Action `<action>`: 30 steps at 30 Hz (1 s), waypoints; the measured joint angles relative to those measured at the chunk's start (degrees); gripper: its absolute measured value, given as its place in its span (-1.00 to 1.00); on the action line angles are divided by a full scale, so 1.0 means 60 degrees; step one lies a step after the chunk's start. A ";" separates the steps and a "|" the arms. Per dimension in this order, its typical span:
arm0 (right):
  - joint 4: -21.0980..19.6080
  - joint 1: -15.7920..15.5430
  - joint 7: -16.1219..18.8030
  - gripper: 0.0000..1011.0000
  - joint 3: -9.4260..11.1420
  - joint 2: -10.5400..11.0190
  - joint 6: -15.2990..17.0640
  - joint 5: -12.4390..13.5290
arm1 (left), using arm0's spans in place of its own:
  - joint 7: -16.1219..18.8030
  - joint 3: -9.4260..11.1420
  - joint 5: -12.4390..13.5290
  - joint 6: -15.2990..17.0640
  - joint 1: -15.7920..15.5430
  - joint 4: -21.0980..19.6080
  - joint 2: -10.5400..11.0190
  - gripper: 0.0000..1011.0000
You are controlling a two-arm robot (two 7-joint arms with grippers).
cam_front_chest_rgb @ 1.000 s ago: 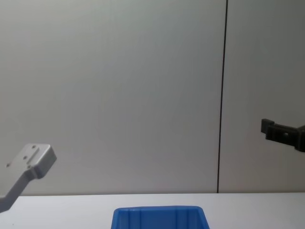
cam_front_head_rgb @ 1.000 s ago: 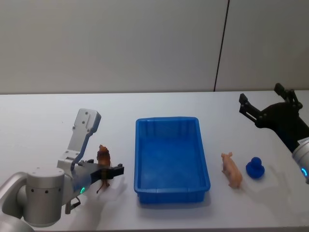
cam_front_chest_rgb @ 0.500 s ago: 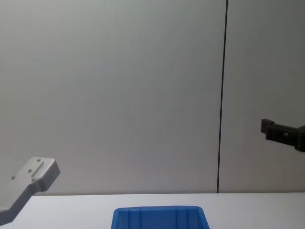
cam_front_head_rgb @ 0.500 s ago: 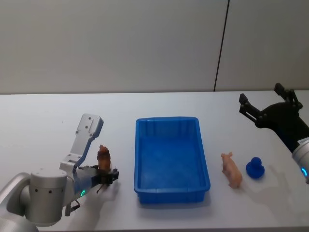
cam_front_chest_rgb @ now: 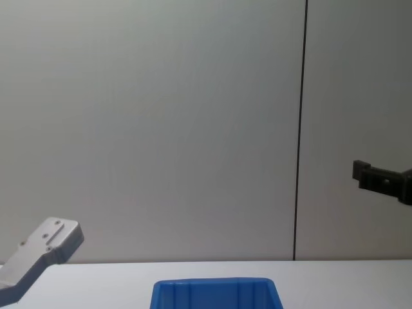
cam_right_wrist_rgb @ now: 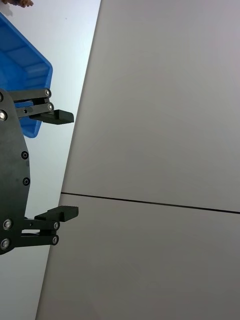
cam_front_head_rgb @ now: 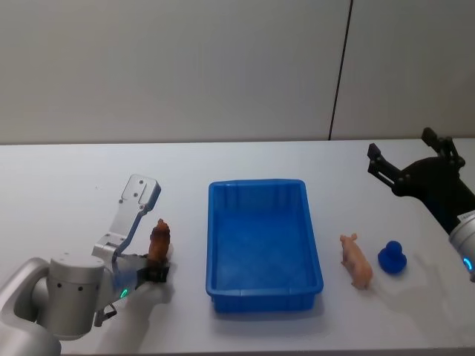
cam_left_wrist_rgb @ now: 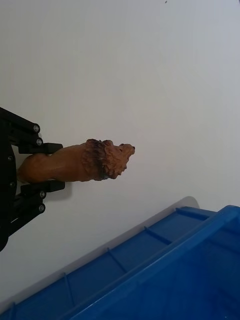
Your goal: Pick up the two dolls from the table and place them into the box.
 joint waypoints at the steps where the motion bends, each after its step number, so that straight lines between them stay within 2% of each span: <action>1: 0.0000 0.0000 0.0000 0.98 0.0000 0.0000 -0.0001 0.0000 | -0.0029 -0.0006 0.0081 -0.0016 -0.0010 0.0000 0.0008 -0.37; 6: 0.0000 0.0000 0.0000 0.98 0.0000 0.0001 0.0000 0.0000 | -0.0097 -0.0040 0.0309 -0.0157 -0.0024 -0.0099 0.0059 -0.37; 16: 0.0000 0.0000 0.0000 0.98 0.0000 0.0000 0.0000 0.0000 | -0.0408 -0.0133 0.0794 -0.0813 -0.0010 -0.0571 0.0221 -0.37; 30: 0.0000 0.0000 0.0000 0.98 0.0000 0.0000 0.0000 0.0000 | -0.1575 -0.0247 0.1241 -0.2410 -0.0072 -0.1005 0.0415 -0.37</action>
